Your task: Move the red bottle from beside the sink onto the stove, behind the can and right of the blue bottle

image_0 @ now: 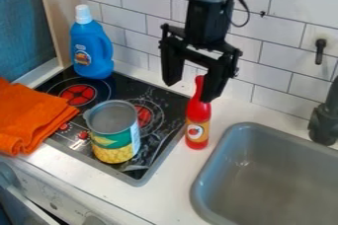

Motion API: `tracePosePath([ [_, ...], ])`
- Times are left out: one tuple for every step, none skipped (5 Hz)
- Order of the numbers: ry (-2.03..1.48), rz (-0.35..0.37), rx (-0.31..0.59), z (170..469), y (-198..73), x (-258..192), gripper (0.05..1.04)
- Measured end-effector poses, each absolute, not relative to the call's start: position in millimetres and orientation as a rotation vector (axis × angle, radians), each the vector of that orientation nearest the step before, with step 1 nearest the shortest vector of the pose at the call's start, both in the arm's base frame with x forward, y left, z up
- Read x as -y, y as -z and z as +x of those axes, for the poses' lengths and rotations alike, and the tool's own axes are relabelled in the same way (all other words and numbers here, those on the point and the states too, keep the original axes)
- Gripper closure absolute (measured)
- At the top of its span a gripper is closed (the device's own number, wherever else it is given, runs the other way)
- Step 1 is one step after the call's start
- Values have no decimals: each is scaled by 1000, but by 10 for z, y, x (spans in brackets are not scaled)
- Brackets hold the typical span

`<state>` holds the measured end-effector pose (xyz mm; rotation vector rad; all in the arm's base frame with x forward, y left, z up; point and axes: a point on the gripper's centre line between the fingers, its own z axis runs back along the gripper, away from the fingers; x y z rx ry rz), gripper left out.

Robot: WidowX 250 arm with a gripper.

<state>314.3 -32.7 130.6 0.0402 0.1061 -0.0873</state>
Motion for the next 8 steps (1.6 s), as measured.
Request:
tracePosePath([
  [71,40,-105,3185,-1242,293,83],
  [52,51,-91,3245,-1163,275,83],
  [62,32,-82,3260,-1156,311,83],
  [53,27,-58,3298,-1153,325,83],
  [51,28,-50,3316,-1170,324,83],
  [39,29,-27,3353,-1173,324,139],
  [38,24,-18,3366,-1169,338,427],
  [34,8,-19,3359,-1157,363,706],
])
